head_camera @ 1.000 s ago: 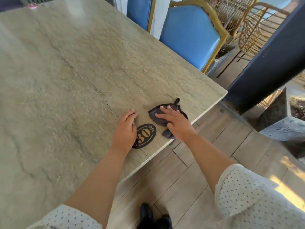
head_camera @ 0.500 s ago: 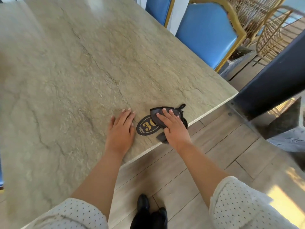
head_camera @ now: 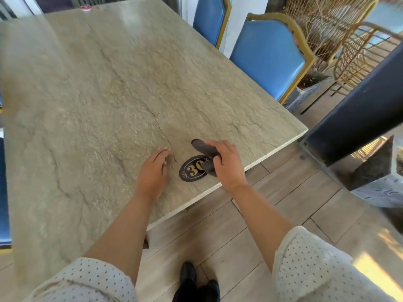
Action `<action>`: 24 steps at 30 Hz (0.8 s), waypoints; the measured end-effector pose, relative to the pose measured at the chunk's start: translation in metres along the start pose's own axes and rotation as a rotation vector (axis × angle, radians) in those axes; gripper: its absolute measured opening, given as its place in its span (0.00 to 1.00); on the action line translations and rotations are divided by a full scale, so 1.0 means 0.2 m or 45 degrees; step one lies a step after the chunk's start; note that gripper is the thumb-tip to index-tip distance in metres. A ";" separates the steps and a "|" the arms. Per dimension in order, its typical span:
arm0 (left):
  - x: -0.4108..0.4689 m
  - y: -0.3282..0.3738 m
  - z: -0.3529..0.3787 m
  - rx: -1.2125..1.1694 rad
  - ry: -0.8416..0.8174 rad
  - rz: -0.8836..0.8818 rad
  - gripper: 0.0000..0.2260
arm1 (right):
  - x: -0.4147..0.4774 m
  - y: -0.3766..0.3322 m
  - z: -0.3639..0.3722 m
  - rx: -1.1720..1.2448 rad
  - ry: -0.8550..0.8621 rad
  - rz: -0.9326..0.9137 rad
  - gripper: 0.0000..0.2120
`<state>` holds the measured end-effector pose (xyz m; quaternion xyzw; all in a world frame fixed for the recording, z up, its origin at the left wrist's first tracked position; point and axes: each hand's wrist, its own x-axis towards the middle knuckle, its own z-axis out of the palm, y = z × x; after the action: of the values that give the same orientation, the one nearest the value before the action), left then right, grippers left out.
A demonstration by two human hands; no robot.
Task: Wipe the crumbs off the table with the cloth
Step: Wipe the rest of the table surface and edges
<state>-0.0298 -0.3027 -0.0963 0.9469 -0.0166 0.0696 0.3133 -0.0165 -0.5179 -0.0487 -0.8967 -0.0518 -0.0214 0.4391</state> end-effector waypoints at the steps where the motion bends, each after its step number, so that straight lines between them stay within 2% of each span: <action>1: 0.00 0.00 -0.02 -0.009 0.013 -0.007 0.17 | 0.04 0.03 0.01 -0.093 0.001 -0.012 0.23; 5: 0.01 0.03 -0.03 -0.029 0.059 -0.029 0.17 | 0.09 0.09 0.08 -0.282 -0.318 0.043 0.23; 7: 0.04 0.07 -0.01 -0.067 0.122 -0.037 0.17 | 0.09 0.09 0.09 -0.185 -0.387 0.115 0.23; 10: 0.11 0.24 0.07 -0.118 0.164 0.042 0.20 | 0.11 0.10 0.02 0.021 -0.198 0.261 0.22; 13: 0.17 0.46 0.19 -0.170 0.092 0.132 0.20 | 0.09 0.17 -0.08 -0.035 0.006 0.371 0.27; 15: 0.20 0.54 0.31 -0.028 -0.052 0.137 0.21 | 0.08 0.23 -0.13 -0.072 0.015 0.436 0.31; 18: 0.19 0.55 0.45 0.418 -0.257 0.085 0.30 | 0.07 0.28 -0.16 -0.155 -0.035 0.446 0.34; 24: 0.14 0.35 0.34 0.488 -0.150 -0.123 0.27 | 0.06 0.32 -0.09 -0.356 -0.108 0.296 0.33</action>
<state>0.0003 -0.3994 -0.1037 0.9914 0.0240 0.0009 0.1289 0.0021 -0.5693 -0.0865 -0.9490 0.0371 0.0604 0.3072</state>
